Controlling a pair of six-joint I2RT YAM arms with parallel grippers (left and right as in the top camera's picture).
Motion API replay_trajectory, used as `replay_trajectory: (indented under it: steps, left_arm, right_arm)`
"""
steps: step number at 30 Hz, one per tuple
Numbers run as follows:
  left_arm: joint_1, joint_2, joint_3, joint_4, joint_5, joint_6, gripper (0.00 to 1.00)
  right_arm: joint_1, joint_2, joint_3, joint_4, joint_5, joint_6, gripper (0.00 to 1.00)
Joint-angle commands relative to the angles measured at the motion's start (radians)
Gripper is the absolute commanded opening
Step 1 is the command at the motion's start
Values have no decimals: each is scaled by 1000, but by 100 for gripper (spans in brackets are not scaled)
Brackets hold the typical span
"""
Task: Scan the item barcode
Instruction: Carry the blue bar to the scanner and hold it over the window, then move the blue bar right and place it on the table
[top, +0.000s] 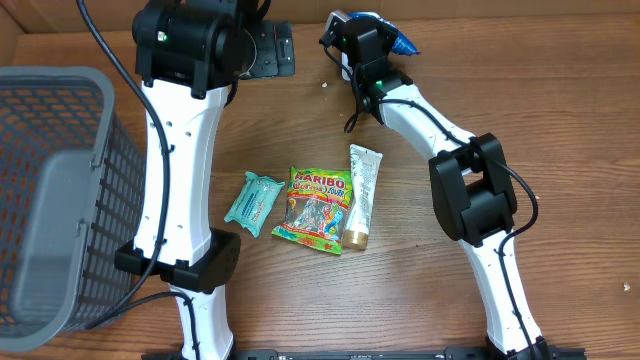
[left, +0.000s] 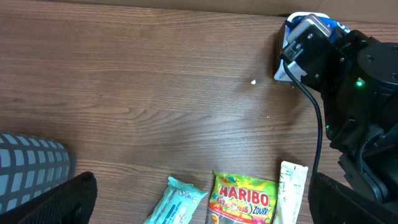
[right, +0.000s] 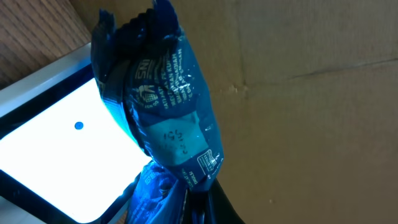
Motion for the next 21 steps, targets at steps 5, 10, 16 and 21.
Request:
replay_trajectory:
  steps: [5, 10, 16, 21]
  left_arm:
    - [-4, 9, -5, 1, 5, -18, 100]
    - [-4, 9, -5, 1, 4, -18, 100]
    - [-4, 9, -5, 1, 4, -18, 100]
    - [-4, 9, -5, 1, 4, -18, 100]
  right_arm:
    - [1, 18, 13, 41, 53, -4, 4]
    - [9, 12, 13, 88, 112, -3, 4]
    - [46, -84, 13, 12, 105, 8, 4]
    - [52, -206, 13, -138, 78, 101, 4]
